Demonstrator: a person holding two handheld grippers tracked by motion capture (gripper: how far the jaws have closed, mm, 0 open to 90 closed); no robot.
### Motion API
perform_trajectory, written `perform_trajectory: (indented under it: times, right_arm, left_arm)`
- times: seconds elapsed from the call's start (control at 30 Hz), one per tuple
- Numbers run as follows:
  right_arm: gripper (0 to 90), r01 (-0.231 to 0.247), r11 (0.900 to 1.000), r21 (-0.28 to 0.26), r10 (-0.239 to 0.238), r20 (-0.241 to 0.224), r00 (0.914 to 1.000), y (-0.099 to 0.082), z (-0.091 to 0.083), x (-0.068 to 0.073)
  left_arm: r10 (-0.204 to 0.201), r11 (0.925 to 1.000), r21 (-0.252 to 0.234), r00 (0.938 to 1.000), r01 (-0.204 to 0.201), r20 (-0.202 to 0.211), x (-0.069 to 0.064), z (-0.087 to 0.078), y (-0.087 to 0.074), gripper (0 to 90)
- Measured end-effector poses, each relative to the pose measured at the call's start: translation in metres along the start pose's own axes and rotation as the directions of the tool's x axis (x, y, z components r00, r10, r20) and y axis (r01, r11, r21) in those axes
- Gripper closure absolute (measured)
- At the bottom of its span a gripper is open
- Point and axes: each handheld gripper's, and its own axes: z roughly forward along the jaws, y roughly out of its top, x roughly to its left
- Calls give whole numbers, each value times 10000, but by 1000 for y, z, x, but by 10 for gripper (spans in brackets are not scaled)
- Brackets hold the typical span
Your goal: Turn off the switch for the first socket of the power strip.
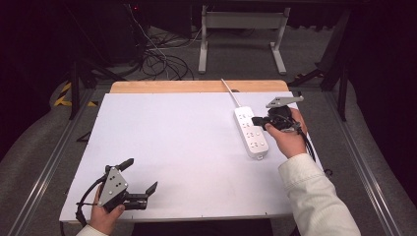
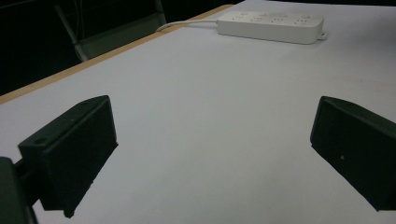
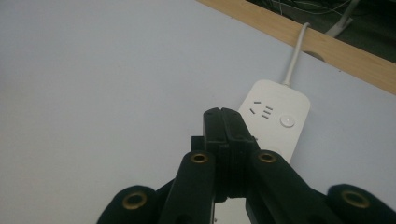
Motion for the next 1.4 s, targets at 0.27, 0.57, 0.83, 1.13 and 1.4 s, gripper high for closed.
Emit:
perform_trajectory:
  times: [0.27, 0.57, 0.83, 1.13, 1.4]
  right_arm:
    - [900, -352, 9994, 39, 351, 178, 9992, -1, 16, -13]
    - [900, -337, 9992, 227, 322, 629, 9975, -2, 36, -24]
    - [900, -314, 9983, 499, 260, 1060, 9940, -3, 55, -29]
    - [900, -497, 9968, 624, 398, 1507, 9878, -5, 73, -38]
    - [900, -688, 9969, 392, 609, 1762, 9825, -4, 86, -42]
  left_arm:
    - [-40, 10000, 12, 10000, 40, 23, 0, 0, 0, 8]
    - [-63, 10000, 26, 10000, 62, 64, 0, 1, 0, 8]
    - [-136, 9999, 21, 9999, 136, 89, -1, 1, 0, 8]
    - [-134, 9999, 34, 9999, 133, 102, 0, 1, -1, 8]
    - [-149, 9999, 48, 9999, 149, 80, 1, 2, -1, 8]
